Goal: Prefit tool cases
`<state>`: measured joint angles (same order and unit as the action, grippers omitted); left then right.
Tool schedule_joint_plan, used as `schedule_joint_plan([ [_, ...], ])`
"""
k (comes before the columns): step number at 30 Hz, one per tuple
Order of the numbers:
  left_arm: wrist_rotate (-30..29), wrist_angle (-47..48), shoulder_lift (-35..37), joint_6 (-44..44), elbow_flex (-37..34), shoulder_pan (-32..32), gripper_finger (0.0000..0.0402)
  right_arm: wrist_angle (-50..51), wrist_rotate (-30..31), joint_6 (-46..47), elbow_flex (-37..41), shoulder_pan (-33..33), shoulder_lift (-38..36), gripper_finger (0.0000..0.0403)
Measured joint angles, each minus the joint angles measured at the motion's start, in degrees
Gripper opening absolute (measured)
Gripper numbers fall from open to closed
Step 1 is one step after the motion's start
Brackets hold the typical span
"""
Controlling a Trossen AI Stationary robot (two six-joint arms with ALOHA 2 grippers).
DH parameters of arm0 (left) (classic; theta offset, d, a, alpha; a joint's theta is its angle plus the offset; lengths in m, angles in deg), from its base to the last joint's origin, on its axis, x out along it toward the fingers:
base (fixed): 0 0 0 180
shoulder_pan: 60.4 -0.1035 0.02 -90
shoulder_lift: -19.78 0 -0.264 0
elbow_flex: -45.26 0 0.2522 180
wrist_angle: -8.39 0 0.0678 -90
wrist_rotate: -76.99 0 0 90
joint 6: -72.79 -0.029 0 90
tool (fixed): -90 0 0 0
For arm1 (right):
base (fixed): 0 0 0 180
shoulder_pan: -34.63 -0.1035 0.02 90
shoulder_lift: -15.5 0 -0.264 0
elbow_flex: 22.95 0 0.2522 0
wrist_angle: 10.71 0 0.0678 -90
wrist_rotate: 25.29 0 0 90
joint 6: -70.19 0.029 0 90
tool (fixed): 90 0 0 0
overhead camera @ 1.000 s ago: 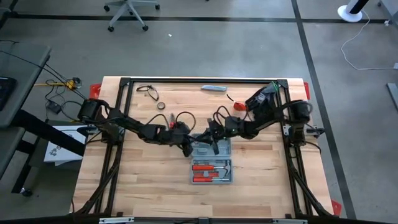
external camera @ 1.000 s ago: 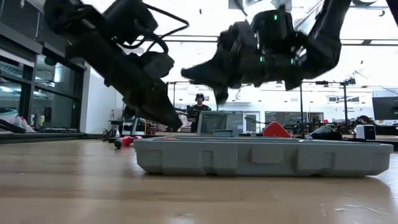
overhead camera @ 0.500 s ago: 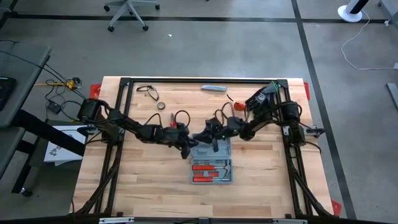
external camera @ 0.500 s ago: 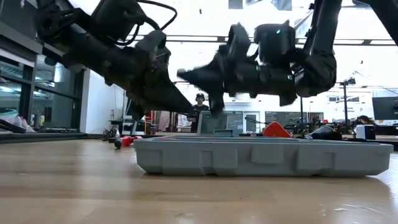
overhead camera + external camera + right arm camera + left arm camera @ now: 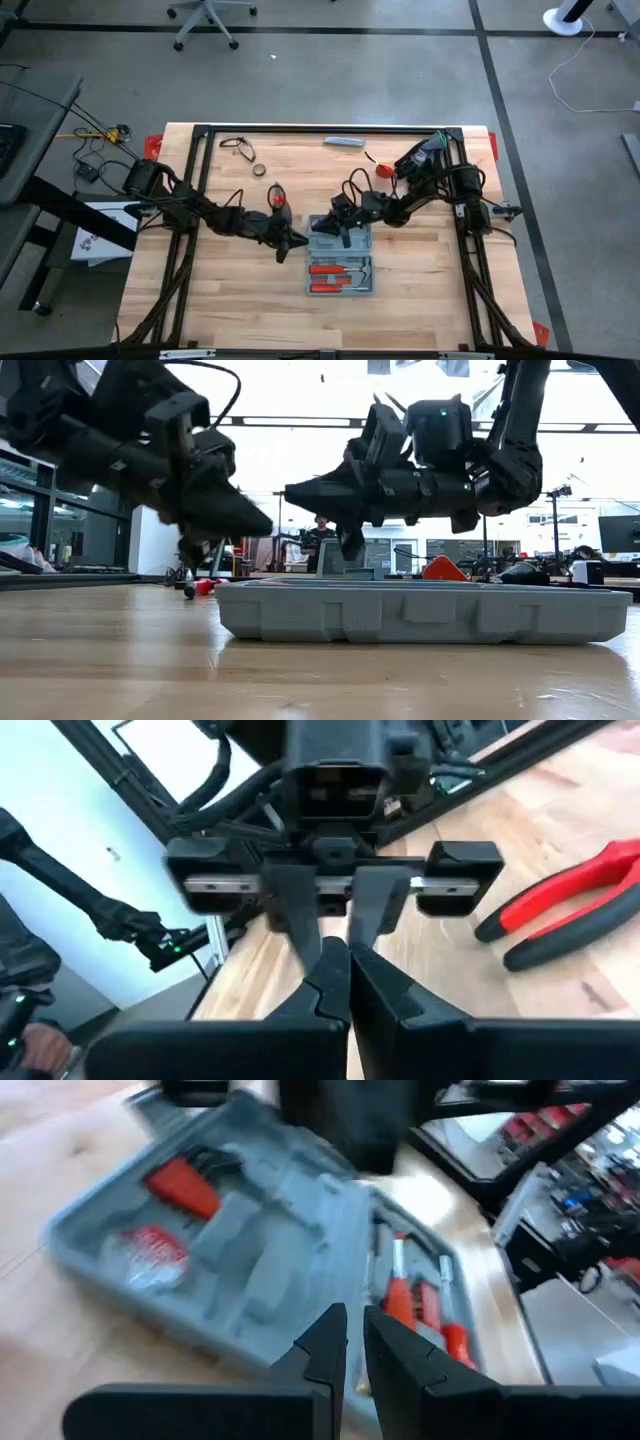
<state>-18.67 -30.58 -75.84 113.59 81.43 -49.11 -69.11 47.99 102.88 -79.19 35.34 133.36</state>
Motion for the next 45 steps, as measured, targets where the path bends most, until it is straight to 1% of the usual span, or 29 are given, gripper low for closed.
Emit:
schedule_joint_plan([
  [3,-1.58,0.04,0.00,1.12,-0.70,-0.04,0.0032,0.03,-0.14,0.17,0.00,-1.17,0.00,0.0000],
  [8,-2.36,0.03,-0.01,1.07,-0.74,-0.02,0.0032,0.42,-0.15,0.29,-1.14,-2.57,-0.01,0.0000],
  [10,-2.36,0.04,-0.02,0.87,-0.74,-0.02,0.0032,2.80,0.23,-0.44,-2.14,-3.01,-0.04,0.0000],
  [13,-2.41,0.04,-0.02,0.65,-0.74,-0.02,0.0032,9.22,1.99,-2.27,-3.61,-3.24,0.21,0.0000],
  [15,-2.54,0.05,-0.02,0.64,-0.74,-0.02,0.0032,10.58,3.03,-2.49,-4.17,-3.10,2.04,0.0000],
  [16,-2.62,0.24,-0.03,0.61,-0.74,0.03,0.0032,10.33,3.04,-2.19,-4.17,-3.10,3.49,0.0000],
  [20,-2.55,0.03,-0.05,0.49,-0.72,0.15,0.0032,3.43,1.90,1.74,-4.33,-2.47,7.08,0.0000],
  [23,-2.57,0.04,-0.05,0.45,-0.72,0.20,0.0032,-0.01,0.49,4.27,-4.06,-2.39,6.77,0.0000],
  [26,-2.56,0.07,-0.07,0.28,-0.72,0.20,0.0032,1.91,-0.35,4.59,-3.91,-2.60,4.21,0.0000],
  [30,-2.60,0.07,-0.07,-0.14,-0.72,0.20,0.0032,3.89,-0.28,2.26,-4.04,-3.07,0.27,0.0000],
  [35,-3.86,0.06,-0.07,-0.45,-0.72,0.17,0.0032,6.44,-0.01,0.36,-3.98,-3.44,-0.03,0.0000],
  [38,-3.91,0.07,-0.07,-0.46,-0.72,0.17,0.0032,7.49,1.67,0.06,-4.02,-3.80,3.41,0.0000],
  [39,-3.91,0.09,-0.07,-0.47,-0.72,0.17,0.0032,6.20,1.73,-0.50,-4.06,-3.84,5.18,0.0000],
  [42,-3.97,0.11,-0.07,-0.51,-0.72,0.19,0.0032,2.47,-0.65,3.49,-4.65,-2.88,8.58,0.0000],
  [45,-4.11,0.10,-0.07,-0.49,-0.72,0.20,0.0032,-0.53,-1.49,5.01,-4.39,-2.69,8.28,0.0000],
])
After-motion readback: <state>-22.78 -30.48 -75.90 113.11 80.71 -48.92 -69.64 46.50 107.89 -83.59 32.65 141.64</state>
